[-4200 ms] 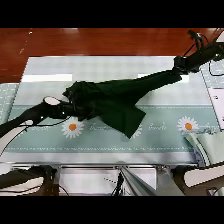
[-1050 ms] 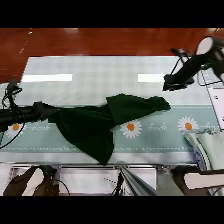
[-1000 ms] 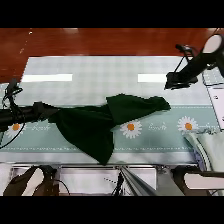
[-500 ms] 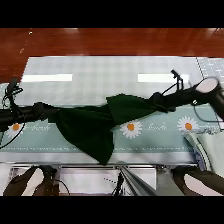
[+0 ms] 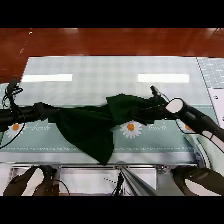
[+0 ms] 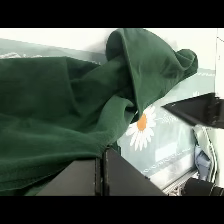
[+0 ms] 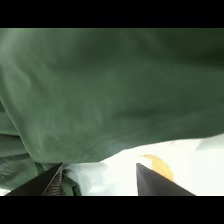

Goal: Fold the shirts.

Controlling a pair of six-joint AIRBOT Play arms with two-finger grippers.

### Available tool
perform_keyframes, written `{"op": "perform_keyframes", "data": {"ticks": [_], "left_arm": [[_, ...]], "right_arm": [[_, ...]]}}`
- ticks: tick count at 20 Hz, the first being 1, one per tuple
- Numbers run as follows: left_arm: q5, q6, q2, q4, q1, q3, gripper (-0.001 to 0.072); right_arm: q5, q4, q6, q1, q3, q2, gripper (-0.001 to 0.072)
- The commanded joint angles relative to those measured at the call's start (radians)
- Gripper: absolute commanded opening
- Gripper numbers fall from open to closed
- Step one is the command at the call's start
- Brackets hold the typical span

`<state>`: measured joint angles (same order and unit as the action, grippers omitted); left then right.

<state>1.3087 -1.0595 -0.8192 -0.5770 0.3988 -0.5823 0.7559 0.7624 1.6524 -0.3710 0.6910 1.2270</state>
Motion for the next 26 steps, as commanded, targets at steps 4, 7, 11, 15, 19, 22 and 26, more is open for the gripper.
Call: {"op": "perform_keyframes", "data": {"ticks": [4, 7, 11, 15, 19, 22, 26], "left_arm": [[0.0, 0.001, -0.001, 0.0, 0.0, 0.0, 0.0021], [0.0, 0.001, -0.001, 0.0, 0.0, 0.0, 0.0021], [0.0, 0.001, -0.001, 0.0, 0.0, 0.0, 0.0021], [0.0, 0.001, -0.001, 0.0, 0.0, 0.0, 0.0021], [0.0, 0.002, -0.001, 0.0, 0.0, 0.0, 0.0021], [0.0, 0.005, -0.001, 0.0, 0.0, 0.0, 0.0021], [0.0, 0.007, 0.0, 0.0, 0.0, -0.004, 0.0021]], "right_arm": [[-0.049, -0.032, 0.028, -0.094, -0.007, 0.056, 0.0619], [-0.089, -0.035, 0.045, -0.094, -0.007, 0.069, 0.0618], [-0.167, -0.05, 0.054, -0.094, -0.007, 0.111, 0.058], [-0.244, -0.077, 0.057, -0.092, -0.006, 0.117, 0.0074], [-0.229, -0.092, 0.008, -0.091, -0.006, 0.031, 0.0031], [-0.235, -0.017, 0.015, -0.091, -0.006, -0.082, 0.003], [-0.233, 0.011, 0.025, -0.091, 0.0, -0.219, 0.003]]}}
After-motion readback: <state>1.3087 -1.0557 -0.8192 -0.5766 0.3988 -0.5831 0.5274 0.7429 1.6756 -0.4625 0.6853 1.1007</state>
